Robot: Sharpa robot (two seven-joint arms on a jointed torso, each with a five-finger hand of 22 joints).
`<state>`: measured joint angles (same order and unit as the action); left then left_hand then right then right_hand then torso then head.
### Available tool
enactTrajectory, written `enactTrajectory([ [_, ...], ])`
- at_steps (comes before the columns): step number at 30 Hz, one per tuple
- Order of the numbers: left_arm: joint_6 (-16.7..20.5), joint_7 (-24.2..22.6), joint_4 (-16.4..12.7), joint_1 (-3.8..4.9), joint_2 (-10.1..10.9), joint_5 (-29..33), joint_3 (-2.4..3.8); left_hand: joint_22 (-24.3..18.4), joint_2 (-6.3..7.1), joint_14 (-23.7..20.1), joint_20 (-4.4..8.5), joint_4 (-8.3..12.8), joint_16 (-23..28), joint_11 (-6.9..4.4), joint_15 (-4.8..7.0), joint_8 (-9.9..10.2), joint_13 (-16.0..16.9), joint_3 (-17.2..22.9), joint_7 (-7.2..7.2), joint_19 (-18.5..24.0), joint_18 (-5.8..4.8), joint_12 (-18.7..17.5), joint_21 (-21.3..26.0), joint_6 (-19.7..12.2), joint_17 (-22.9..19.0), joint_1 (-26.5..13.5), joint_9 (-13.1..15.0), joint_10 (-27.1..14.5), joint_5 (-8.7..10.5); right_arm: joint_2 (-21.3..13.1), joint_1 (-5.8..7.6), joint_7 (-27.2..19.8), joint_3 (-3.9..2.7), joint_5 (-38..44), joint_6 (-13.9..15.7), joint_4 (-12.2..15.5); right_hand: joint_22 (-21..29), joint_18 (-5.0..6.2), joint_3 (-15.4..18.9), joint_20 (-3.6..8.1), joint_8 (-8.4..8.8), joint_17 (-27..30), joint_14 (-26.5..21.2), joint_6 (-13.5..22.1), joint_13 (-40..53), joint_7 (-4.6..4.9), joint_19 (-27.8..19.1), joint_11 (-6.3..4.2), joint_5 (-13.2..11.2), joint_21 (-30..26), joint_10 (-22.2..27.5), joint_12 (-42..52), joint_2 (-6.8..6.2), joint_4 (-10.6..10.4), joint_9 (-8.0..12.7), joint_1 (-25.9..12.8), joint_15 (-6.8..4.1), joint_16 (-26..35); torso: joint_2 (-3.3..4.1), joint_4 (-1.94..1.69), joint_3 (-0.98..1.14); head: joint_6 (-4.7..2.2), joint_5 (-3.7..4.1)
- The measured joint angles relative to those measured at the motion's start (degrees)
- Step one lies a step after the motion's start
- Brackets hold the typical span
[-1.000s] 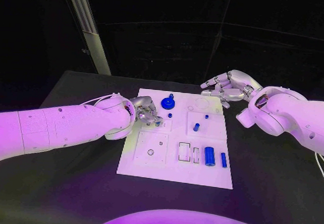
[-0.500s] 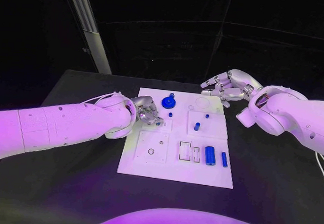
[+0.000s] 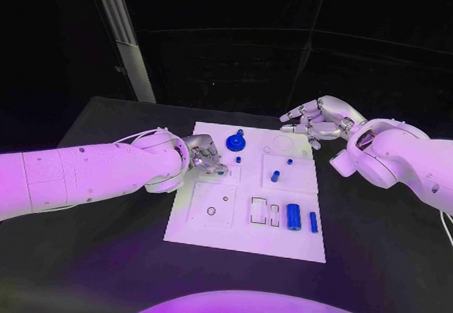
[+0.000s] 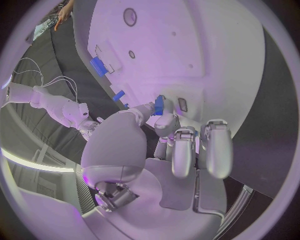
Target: Assemble the parts on the task board
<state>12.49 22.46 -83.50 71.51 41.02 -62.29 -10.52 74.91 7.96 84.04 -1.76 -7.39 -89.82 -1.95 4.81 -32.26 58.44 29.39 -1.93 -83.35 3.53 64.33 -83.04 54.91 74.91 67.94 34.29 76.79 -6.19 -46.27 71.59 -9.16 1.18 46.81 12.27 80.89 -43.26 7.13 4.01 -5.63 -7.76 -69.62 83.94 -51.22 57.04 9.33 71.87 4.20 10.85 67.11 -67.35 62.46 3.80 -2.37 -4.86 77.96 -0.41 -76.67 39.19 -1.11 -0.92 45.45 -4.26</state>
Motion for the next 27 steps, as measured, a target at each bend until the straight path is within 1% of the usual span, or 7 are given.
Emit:
enactTrajectory([
  [1,-0.03,0.05,-0.03,0.00,0.04,0.19,0.00,0.00,-0.20,0.00,0.00,-0.20,0.00,0.00,0.00,0.00,0.01,0.22,0.09,0.00,0.00,0.00,0.00,0.09,0.00,-0.41,0.00,0.00,0.00,0.00,0.00,-0.01,0.00,0.02,0.00,0.00,0.00,0.00,0.00,0.00,0.00,0.00,0.00,0.00,-0.01,0.00,0.00,0.00,0.00,-0.03,0.00,0.00,0.00,0.00,0.00,0.00,0.00,0.00,-0.01,0.00,0.00,0.04,0.02],
  [2,-0.05,0.07,-0.07,0.00,0.09,0.36,0.00,0.00,-0.30,0.00,0.00,0.36,0.00,0.00,0.00,0.00,0.01,1.23,0.07,0.00,0.00,0.00,0.00,0.11,0.00,-0.96,0.00,0.00,0.02,0.00,0.00,-0.01,0.00,0.03,0.00,-0.01,0.00,0.00,0.00,0.00,0.00,0.00,0.00,0.00,-0.06,0.00,0.00,0.00,0.00,-0.05,0.00,0.00,0.00,0.00,0.00,0.00,0.00,0.00,-0.01,0.00,0.00,0.08,0.03],
  [11,-0.22,0.33,-0.07,0.02,0.20,1.94,0.02,0.00,-0.66,0.00,0.06,0.96,0.00,0.01,0.00,0.00,0.00,2.31,0.08,-0.06,0.00,0.00,0.00,0.51,0.00,-2.48,-0.16,0.00,0.16,0.03,0.00,-0.05,0.00,0.13,0.00,-0.01,0.05,-0.01,0.16,0.00,0.00,0.00,0.00,0.00,-0.13,0.00,0.00,0.00,0.34,-0.05,0.00,0.00,0.00,0.16,0.00,0.00,0.00,0.25,-0.01,0.01,0.02,0.31,0.06],
  [14,-0.33,0.43,0.02,0.04,0.18,2.29,0.03,0.00,-0.48,-0.02,0.18,1.81,0.00,-0.29,0.02,0.04,0.00,3.16,0.11,-0.18,0.00,0.00,0.00,0.93,0.00,-3.42,-0.31,0.33,0.19,0.08,0.00,-0.07,0.00,0.15,0.00,-0.01,0.04,0.00,0.16,0.00,0.00,0.00,0.00,0.00,-0.14,0.00,0.00,0.00,0.34,-0.05,0.00,0.00,0.00,0.16,0.00,0.00,0.00,0.26,-0.01,0.01,0.03,0.36,0.11],
  [19,-0.37,0.57,0.16,0.04,0.15,2.73,0.03,0.00,-0.23,-0.10,0.37,3.97,0.00,-0.30,0.32,0.05,0.20,5.94,0.32,-0.38,0.00,0.00,0.00,1.55,0.00,-6.06,-0.44,0.52,0.21,0.08,-0.01,-0.08,0.00,0.17,0.00,-0.04,0.13,0.00,0.16,0.00,0.00,-0.01,0.00,0.00,-0.14,0.00,0.00,0.00,0.62,-0.05,0.00,-0.20,0.00,0.16,0.00,0.00,0.00,0.29,-0.01,0.01,0.03,0.38,0.18],
  [20,-0.37,0.59,0.23,0.03,0.14,2.84,0.03,0.00,0.05,-0.04,0.37,3.99,0.00,-0.31,0.38,0.05,0.21,5.96,0.49,-0.38,0.00,0.00,0.00,1.73,0.00,-6.35,-0.49,0.52,0.21,0.08,-0.01,-0.08,0.00,0.17,-0.01,-0.06,0.18,0.00,0.16,0.00,0.00,0.02,0.00,0.00,-0.17,0.00,0.00,0.00,0.62,-0.05,0.00,-0.20,0.00,0.16,0.00,0.00,0.00,0.29,-0.01,0.01,0.03,0.38,0.19],
  [27,-0.30,0.60,0.57,-0.01,0.04,3.37,0.00,0.00,0.15,0.00,0.53,3.68,0.00,-0.40,0.42,0.03,0.41,5.29,0.54,-0.54,0.00,0.26,0.00,2.16,0.00,-7.14,-0.59,0.62,0.21,0.14,-0.01,-0.08,0.00,0.19,-0.03,-0.13,0.30,0.00,0.16,0.00,0.00,0.11,0.00,0.00,-0.23,0.00,0.00,0.00,0.62,-0.05,0.00,-0.20,0.00,0.16,-0.01,0.00,0.00,0.29,-0.01,0.03,0.06,0.35,0.27],
])
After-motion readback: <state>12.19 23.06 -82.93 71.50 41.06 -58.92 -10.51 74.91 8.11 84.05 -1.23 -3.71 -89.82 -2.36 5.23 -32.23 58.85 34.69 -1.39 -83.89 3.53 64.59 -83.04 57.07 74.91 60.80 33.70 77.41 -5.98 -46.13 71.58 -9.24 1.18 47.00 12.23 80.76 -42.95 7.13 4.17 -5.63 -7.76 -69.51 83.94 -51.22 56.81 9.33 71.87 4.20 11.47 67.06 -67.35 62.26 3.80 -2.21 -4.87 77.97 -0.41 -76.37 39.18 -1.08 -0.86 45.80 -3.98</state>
